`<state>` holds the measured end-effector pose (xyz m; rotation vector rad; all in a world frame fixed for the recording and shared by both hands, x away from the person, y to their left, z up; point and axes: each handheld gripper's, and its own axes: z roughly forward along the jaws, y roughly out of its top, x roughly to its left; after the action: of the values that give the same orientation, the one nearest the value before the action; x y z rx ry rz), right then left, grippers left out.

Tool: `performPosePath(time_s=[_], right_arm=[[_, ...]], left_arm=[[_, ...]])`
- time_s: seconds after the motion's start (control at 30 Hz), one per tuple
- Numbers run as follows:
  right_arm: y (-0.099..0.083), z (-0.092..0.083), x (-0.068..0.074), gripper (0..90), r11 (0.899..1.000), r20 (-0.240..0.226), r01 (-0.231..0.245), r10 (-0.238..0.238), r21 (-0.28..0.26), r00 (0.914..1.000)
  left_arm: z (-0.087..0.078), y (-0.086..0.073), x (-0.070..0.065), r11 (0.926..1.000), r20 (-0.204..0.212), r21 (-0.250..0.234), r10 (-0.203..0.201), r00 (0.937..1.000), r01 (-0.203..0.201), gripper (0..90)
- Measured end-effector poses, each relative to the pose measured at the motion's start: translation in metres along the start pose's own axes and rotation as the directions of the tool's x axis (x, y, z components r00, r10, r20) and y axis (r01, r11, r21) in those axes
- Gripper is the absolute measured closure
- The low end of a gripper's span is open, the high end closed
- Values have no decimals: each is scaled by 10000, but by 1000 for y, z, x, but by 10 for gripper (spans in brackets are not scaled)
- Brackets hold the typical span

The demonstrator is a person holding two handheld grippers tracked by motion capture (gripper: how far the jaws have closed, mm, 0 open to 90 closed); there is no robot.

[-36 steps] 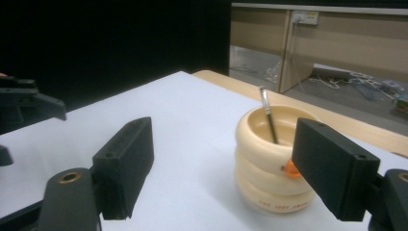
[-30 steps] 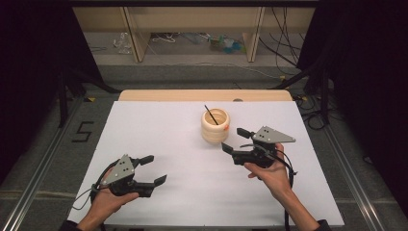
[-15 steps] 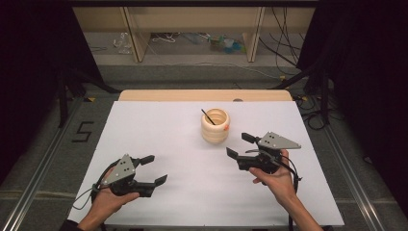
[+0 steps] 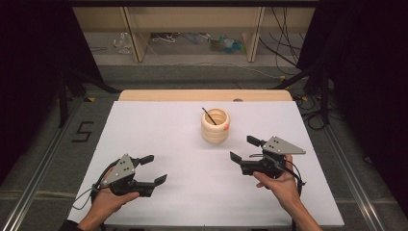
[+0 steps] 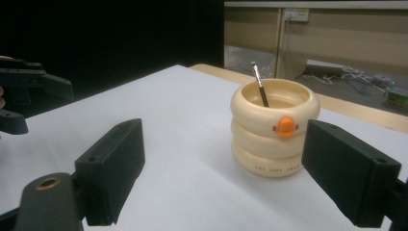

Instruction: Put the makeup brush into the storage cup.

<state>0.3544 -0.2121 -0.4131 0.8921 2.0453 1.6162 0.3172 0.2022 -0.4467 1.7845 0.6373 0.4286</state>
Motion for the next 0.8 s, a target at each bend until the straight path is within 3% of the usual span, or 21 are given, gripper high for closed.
performPosePath(time_s=[0.27, 0.47, 0.8], right_arm=[[-7, -2, -1, 159, 9999, -77, -127, 127, 116, 9999], [-9, -4, 0, 160, 9997, -226, 63, -57, 253, 9997], [-13, -10, -2, 161, 9995, -55, 120, -118, 303, 9999]], left_arm=[[-1, 0, 2, 10000, -142, 50, 56, 9999, -56, 204], [-1, 0, 2, 10000, -110, 44, 62, 9999, -61, 204], [-1, 0, 4, 9998, -174, 119, 134, 9998, -132, 204]])
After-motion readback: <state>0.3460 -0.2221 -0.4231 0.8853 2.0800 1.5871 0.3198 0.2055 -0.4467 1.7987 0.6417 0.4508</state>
